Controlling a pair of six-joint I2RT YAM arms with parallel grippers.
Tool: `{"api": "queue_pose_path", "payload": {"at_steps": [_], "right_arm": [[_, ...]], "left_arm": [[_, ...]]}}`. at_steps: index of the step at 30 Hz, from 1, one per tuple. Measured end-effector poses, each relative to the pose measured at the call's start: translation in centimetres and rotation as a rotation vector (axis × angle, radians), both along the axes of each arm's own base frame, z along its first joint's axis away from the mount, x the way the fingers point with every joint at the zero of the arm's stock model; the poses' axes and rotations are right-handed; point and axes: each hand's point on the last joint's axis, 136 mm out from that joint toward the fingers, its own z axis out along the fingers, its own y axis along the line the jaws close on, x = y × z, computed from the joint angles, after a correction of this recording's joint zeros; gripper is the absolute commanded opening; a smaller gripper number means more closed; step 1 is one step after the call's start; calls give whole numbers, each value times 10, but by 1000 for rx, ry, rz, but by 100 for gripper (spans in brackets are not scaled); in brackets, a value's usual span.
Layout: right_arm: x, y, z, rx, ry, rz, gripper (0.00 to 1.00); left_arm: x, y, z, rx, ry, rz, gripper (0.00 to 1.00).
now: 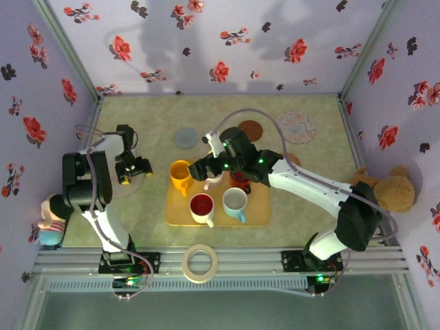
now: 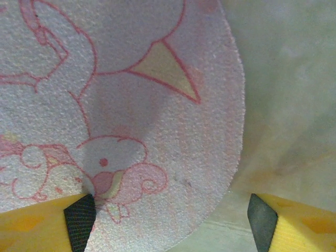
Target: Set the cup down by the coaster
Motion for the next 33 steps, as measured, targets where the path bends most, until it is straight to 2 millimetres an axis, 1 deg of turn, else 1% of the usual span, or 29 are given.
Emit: {"api": "queue_pose_path", "payload": {"at_steps": [3,7,8,10,12,15,17,19,24,28,29,31,33], "right_arm": [[1,-1,-5,-19,7,-8,100],[4,0,-11,-40,14,-16,100],[5,1,-13,-48,15,-18,100],[7,2,-14,-56,15,-18,99],[8,2,-14,-61,11,-18,100],[9,3,-11,-63,-1,-15,100],[10,4,-10,-65,-3,-13,99],[10,3,-11,-72,-4,-9,100],[8,2,-15,-91,-4,0,100],[7,-1,-18,-106,4,3,100],[6,-1,-19,-109,6,3,100],[6,-2,-20,-113,9,2,100],[6,-2,-20,-116,8,-1,100]], "left_arm": [[-1,3,-1,15,26,-2,68],[-1,6,-2,26,50,-4,64],[-1,6,-2,27,54,-4,61],[-1,7,-2,31,61,-3,54],[-1,8,-2,36,66,-6,45],[0,10,-2,43,74,-8,37],[1,11,-2,50,83,-16,29],[1,14,-1,61,95,-25,21],[0,19,0,72,109,-31,3],[4,17,2,64,100,-25,2],[7,16,3,57,88,-24,2],[18,13,7,39,49,-22,1],[34,9,14,15,-6,-17,0]]}}
